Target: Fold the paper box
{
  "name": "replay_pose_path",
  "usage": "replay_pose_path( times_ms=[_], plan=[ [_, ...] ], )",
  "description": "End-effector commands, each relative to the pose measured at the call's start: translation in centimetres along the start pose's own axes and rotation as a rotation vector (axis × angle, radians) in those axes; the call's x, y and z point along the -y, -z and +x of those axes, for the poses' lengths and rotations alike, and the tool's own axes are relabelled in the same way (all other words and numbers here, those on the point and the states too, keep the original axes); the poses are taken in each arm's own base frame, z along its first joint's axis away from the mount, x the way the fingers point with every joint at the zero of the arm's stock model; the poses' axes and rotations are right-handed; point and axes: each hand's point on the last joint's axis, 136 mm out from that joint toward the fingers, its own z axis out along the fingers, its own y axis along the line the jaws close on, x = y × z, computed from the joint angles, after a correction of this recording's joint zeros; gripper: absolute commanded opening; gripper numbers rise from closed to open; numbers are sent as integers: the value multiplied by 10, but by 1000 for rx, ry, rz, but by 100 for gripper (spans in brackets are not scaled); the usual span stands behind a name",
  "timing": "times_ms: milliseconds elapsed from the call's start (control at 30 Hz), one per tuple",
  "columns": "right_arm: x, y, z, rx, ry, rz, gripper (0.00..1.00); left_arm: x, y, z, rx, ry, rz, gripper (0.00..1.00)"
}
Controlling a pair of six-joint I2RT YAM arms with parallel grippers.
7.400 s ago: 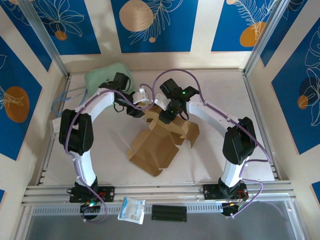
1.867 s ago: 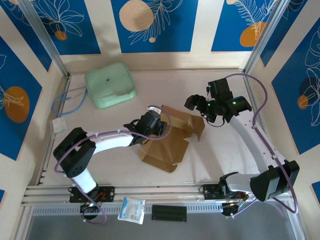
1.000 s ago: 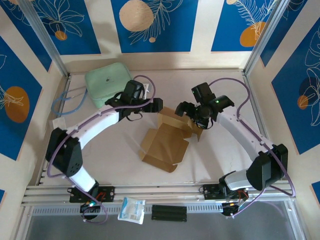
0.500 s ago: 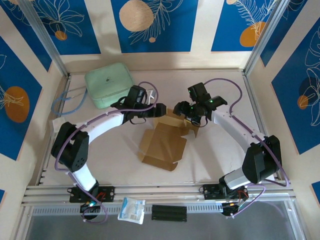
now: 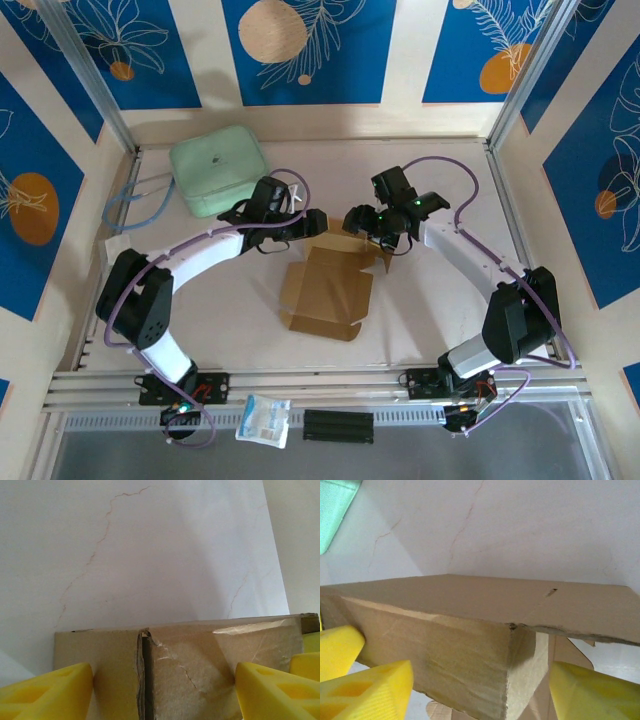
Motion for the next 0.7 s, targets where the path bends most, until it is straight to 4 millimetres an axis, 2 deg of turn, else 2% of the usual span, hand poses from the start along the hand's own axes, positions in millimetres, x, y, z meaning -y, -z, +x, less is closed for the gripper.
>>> replay_pose_path(
  times_ms=[0, 133, 267, 433, 567, 667],
  plan=[
    [-7, 25, 5, 27, 35, -17, 76, -1, 0, -2, 2, 19, -13, 73],
    [1, 35, 24, 47, 40, -18, 79, 1, 1, -4, 3, 19, -12, 73],
    [4, 33, 43, 67, 42, -57, 80, 1, 3, -6, 8, 7, -21, 74],
    [-8, 6, 67, 62, 104, -218, 78, 2, 2, -8, 3, 0, -26, 73],
    [-1, -21, 61, 117, 152, -177, 79, 3, 2, -8, 3, 3, -17, 73],
    [11, -37, 48, 201, 157, -103, 86, 3, 1, -7, 3, 2, -16, 73]
  ],
)
